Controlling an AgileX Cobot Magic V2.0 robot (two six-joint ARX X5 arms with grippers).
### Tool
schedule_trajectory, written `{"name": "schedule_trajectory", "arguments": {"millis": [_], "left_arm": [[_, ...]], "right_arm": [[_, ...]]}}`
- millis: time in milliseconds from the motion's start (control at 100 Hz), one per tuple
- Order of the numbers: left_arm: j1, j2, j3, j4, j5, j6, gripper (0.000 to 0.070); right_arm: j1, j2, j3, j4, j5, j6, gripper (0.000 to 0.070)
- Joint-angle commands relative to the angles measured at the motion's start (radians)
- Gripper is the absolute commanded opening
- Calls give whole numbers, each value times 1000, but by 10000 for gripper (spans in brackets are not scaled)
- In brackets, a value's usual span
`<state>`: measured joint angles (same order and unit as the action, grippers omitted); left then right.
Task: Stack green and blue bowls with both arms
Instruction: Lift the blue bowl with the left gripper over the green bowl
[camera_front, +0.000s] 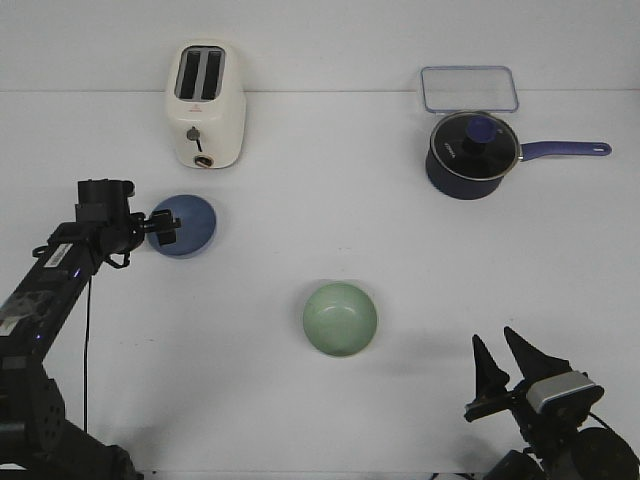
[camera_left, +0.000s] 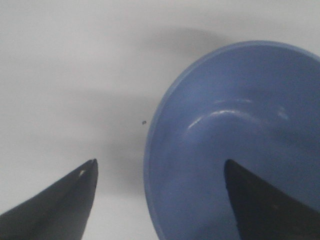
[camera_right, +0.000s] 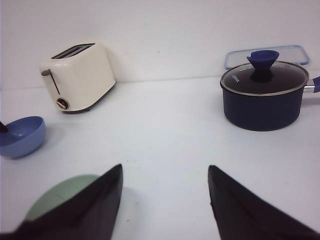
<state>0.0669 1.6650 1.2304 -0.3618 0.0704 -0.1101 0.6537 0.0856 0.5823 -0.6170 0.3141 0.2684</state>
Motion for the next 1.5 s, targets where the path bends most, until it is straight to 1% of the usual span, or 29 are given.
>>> {"name": "schedule_trajectory", "arguments": {"millis": [0,170,200,240,320,360,430,500,530,780,890,1000,1090,1200,1290,1380,1490], "left_arm": [[0,26,21,9,1,19,413],[-1,64,21,5,1,19,413],[-1,68,21,5,0,20,400],[-1,68,21,6,0,20,335],[-1,68,21,12,0,20,152],[-1,68,21,8,0,20,93],[-2,68,21,-3,1,20,47],[-2,68,21,-3,1,21,32],[-2,67,21,-3,1,24,0],[-2,26,22,-7,7,35,5],[-2,-56,22,-23,46,33,5],[-13,-166,22,-76,106,26,5],[-49,-246,22,-132,119,20,5],[-132,-325,21,-204,153,16,5],[-244,-359,19,-253,177,2,5],[-367,-363,19,-266,177,-31,5],[-520,-346,17,-238,171,-66,5]], "right_arm": [[7,1,6,11,0,-8,347],[7,1,6,11,0,-8,347],[7,1,6,11,0,-7,347],[7,1,6,11,0,-8,347],[7,1,6,11,0,-8,347],[7,1,6,11,0,-8,347],[7,1,6,11,0,-8,347],[7,1,6,11,0,-8,347],[7,1,6,11,0,-8,347],[7,1,6,11,0,-8,347],[7,1,6,11,0,-8,347],[7,1,6,11,0,-8,347],[7,1,6,11,1,-8,347],[7,1,6,11,1,-9,347],[7,1,6,11,1,-9,347],[7,1,5,11,1,-11,347],[7,1,6,11,2,-11,347]]}}
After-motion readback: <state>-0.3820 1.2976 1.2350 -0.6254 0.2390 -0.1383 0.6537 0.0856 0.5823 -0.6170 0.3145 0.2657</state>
